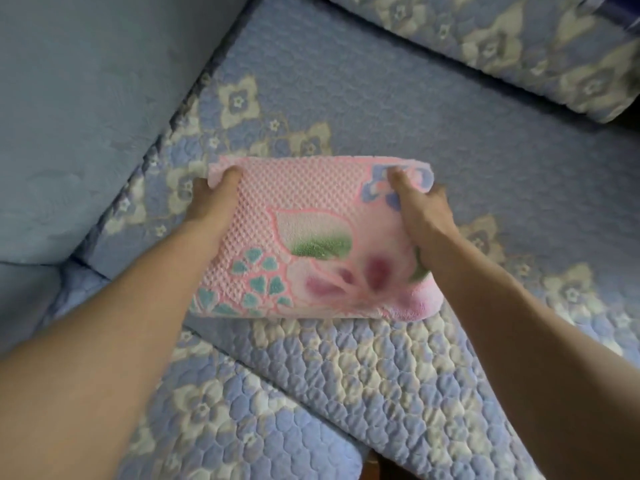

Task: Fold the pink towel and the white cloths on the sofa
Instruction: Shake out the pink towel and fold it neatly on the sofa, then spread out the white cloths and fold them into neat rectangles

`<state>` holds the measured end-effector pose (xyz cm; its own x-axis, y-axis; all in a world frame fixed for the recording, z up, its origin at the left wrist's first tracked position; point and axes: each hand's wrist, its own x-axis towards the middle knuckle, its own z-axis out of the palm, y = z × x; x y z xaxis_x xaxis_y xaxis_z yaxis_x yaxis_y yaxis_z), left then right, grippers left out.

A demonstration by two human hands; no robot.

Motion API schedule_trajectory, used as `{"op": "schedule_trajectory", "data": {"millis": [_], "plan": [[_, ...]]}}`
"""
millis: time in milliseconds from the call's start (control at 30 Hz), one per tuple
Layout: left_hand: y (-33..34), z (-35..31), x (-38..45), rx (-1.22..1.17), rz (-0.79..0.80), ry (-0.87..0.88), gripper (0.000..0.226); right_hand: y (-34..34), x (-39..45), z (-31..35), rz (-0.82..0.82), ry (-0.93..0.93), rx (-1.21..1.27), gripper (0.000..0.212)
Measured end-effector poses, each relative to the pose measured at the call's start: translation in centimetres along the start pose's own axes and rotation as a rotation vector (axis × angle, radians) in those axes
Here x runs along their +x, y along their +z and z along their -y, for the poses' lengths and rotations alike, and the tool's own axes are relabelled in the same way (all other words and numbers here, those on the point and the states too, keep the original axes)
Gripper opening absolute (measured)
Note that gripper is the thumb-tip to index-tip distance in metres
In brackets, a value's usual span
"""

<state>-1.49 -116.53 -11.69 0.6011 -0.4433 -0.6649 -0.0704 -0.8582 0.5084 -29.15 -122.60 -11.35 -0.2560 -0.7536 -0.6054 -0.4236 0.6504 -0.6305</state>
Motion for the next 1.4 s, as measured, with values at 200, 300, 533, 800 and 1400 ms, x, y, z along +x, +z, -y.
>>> {"op": "schedule_trajectory", "data": {"millis": [200, 300, 533, 800, 1400], "plan": [[-2.0, -9.3, 1.1, 0.156, -0.110, 0.493, 0.057, -1.3, -2.6, -1.1, -0.161, -0.124, 0.316, 0.073], [-0.5, -11.4, 0.4, 0.756, -0.273, 0.672, 0.067, -0.8, -1.1, -0.8, -0.164, 0.006, 0.211, 0.074], [7.1, -3.3, -2.3, 0.998, -0.134, 0.774, 0.067, 1.3, -4.1, 1.1, -0.300, -0.928, -0.635, 0.058], [7.8, -7.3, 2.4, 0.990, -0.090, 0.623, 0.077, 1.6, 4.0, -1.0, -0.171, -0.654, -0.657, 0.071], [-7.9, 29.8, -32.1, 0.718, 0.308, -0.094, 0.045, -1.4, -24.1, -6.5, 0.491, -0.935, -0.989, 0.070]]}}
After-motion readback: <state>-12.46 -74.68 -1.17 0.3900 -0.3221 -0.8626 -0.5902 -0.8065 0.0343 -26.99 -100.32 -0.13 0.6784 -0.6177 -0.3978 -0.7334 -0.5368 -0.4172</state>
